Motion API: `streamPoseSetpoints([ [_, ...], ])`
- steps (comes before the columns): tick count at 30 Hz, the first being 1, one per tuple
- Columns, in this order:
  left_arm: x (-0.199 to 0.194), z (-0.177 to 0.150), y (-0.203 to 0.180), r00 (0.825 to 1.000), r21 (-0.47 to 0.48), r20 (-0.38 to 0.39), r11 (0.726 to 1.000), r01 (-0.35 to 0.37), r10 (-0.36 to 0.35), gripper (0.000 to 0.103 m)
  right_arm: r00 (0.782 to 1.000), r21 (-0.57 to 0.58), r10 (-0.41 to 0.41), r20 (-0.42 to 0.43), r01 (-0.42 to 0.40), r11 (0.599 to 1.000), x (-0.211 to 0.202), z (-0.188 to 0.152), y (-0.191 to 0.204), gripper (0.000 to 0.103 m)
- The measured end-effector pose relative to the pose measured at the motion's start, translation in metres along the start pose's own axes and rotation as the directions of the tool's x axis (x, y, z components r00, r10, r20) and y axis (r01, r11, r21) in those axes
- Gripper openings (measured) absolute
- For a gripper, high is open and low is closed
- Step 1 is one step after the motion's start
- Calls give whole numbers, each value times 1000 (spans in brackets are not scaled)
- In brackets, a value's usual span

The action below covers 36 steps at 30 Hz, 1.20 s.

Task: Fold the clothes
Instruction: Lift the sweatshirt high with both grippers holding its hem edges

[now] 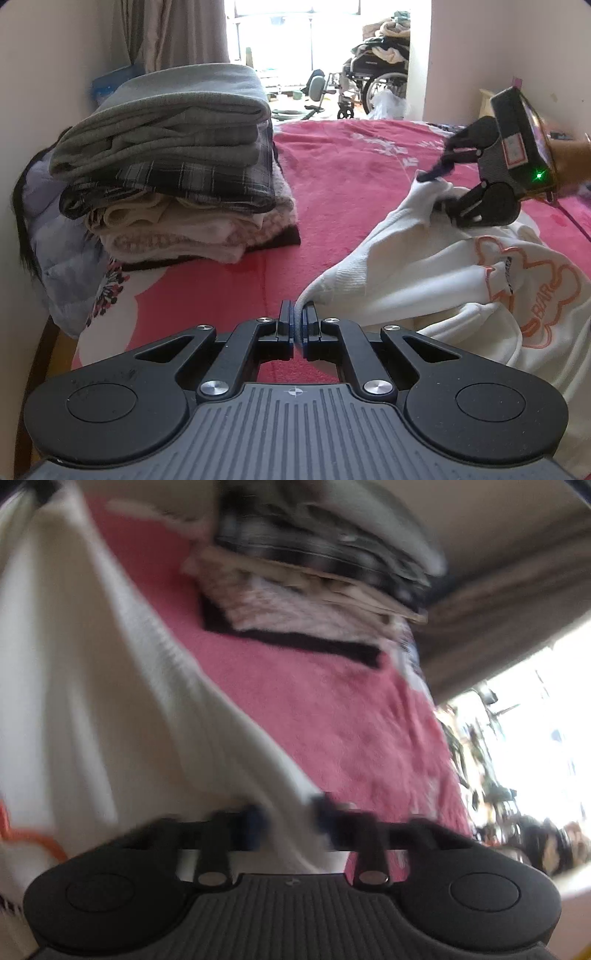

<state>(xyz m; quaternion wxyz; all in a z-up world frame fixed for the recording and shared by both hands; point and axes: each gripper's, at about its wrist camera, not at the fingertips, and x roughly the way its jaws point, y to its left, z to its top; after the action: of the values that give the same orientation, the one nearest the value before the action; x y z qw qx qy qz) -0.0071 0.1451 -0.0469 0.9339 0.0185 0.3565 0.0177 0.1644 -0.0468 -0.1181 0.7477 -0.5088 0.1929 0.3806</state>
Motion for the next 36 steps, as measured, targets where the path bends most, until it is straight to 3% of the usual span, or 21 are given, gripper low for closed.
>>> streamPoseSetpoints([
  [3,-5,2,-2,999,6,35,1000,1,-1,4,995,135,-103,18,99,986,-17,-2,-8,8],
  [6,-15,10,-3,996,4,94,1000,9,-10,4,968,306,-246,41,222,926,-60,-7,-15,7],
  [9,-28,24,-7,986,-1,166,999,32,-31,4,918,444,-394,36,339,829,-116,-12,-15,7],
  [12,-50,40,-17,963,5,261,997,71,-69,4,860,552,-511,5,424,718,-183,-19,-14,7],
  [18,-114,72,-40,882,39,444,986,160,-161,4,730,668,-681,-51,532,520,-312,-24,0,7],
  [21,-157,87,-46,827,70,519,976,208,-214,4,667,680,-741,-79,580,449,-367,-21,7,7],
  [25,-215,96,-53,756,133,603,966,220,-255,4,591,700,-800,-103,614,364,-430,-13,16,7],
  [29,-265,101,-50,704,137,651,956,260,-284,4,538,738,-840,-69,594,319,-478,0,23,7],
  [36,-347,100,-42,593,157,752,952,262,-287,4,433,752,-901,15,590,296,-539,35,31,7],
])
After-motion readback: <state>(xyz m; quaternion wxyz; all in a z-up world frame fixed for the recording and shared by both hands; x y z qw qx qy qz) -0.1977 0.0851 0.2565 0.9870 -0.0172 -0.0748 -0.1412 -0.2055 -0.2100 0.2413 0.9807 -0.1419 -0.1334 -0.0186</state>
